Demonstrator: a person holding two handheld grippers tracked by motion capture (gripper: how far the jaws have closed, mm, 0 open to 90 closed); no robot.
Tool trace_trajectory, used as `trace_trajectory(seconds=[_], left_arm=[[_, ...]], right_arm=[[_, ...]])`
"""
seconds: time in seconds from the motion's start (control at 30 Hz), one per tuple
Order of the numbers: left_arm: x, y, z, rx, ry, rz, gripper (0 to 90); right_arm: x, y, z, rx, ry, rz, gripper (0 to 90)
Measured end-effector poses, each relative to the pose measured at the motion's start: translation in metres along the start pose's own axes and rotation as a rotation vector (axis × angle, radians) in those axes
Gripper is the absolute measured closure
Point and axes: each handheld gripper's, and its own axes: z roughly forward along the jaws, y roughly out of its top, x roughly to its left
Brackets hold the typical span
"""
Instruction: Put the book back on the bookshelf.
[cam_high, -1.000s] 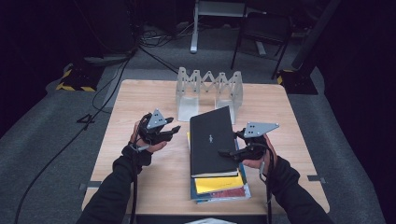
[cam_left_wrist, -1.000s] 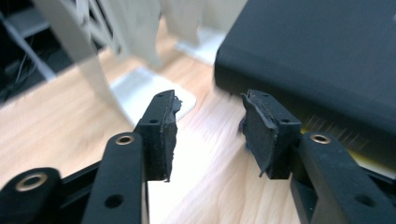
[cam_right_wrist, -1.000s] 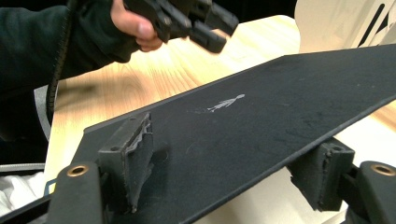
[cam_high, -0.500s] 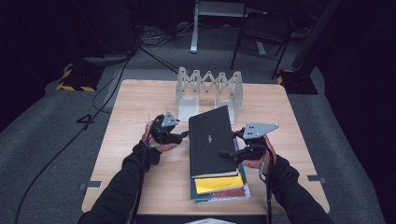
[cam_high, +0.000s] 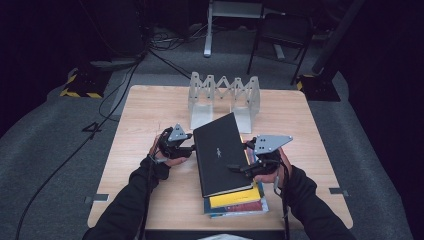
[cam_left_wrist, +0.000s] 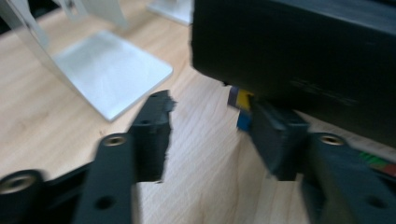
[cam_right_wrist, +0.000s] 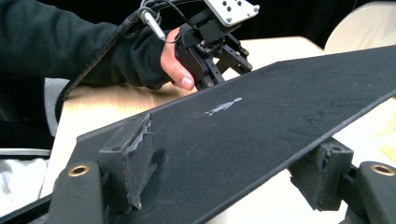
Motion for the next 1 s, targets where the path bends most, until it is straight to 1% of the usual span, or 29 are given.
trace_trajectory(seconds=[0.03,0.07,0.13,0.17,0.2,0.23,0.27,0.4,0.43,0.47,0.53,0.57,0.67,0.73,0.8,0.87,0.97,1.0], left_arm=[[0.002,0.002,-0.003,-0.017,0.000,-0.001,54.1],[0.003,0.004,-0.006,-0.033,0.003,0.001,54.2],[0.003,0.008,-0.009,-0.057,-0.005,0.000,56.7],[0.003,0.010,-0.011,-0.065,0.002,0.004,56.7],[0.004,0.011,-0.013,-0.084,-0.016,-0.010,56.8],[0.005,0.012,-0.014,-0.093,-0.016,-0.005,58.0],[0.006,0.012,-0.015,-0.105,-0.025,-0.014,58.0],[0.007,0.015,-0.016,-0.109,-0.029,-0.022,58.7],[0.008,0.016,-0.017,-0.117,-0.032,-0.020,58.7],[0.009,0.017,-0.017,-0.122,-0.034,-0.022,59.0],[0.009,0.022,-0.019,-0.134,-0.010,-0.009,59.1],[0.010,0.025,-0.020,-0.140,-0.007,-0.005,59.1],[0.014,0.037,-0.022,-0.165,-0.006,-0.005,59.1],[0.015,0.044,-0.026,-0.193,-0.011,-0.007,59.6],[0.013,0.049,-0.031,-0.214,-0.017,0.004,59.6],[0.009,0.052,-0.034,-0.231,-0.027,0.012,59.6],[0.003,0.057,-0.039,-0.246,-0.033,0.026,59.6],[0.001,0.058,-0.042,-0.242,-0.028,0.035,59.6]], right_arm=[[0.000,0.001,-0.001,-0.004,0.010,-0.007,31.9],[0.001,0.001,-0.002,-0.010,0.009,-0.020,33.1],[0.004,0.004,-0.003,-0.020,-0.001,-0.051,35.7],[0.005,0.006,-0.004,-0.021,-0.003,-0.062,36.4],[0.006,0.008,-0.004,-0.022,-0.005,-0.072,37.3],[0.007,0.010,-0.005,-0.022,-0.010,-0.092,38.5],[0.008,0.011,-0.006,-0.022,-0.011,-0.098,39.2],[0.010,0.016,-0.007,-0.014,-0.025,-0.132,40.4],[0.010,0.016,-0.007,-0.014,-0.025,-0.132,40.4],[0.011,0.019,-0.008,-0.012,-0.037,-0.153,41.8],[0.012,0.021,-0.009,-0.015,-0.054,-0.171,44.0],[0.012,0.022,-0.010,-0.021,-0.067,-0.182,45.2],[0.013,0.024,-0.013,-0.034,-0.097,-0.223,48.7],[0.014,0.023,-0.015,-0.047,-0.113,-0.239,53.8],[0.014,0.018,-0.019,-0.064,-0.108,-0.239,57.8],[0.013,0.013,-0.023,-0.083,-0.092,-0.229,60.7],[0.015,0.006,-0.028,-0.093,-0.063,-0.219,63.4],[0.015,0.005,-0.029,-0.094,-0.058,-0.217,64.1]])
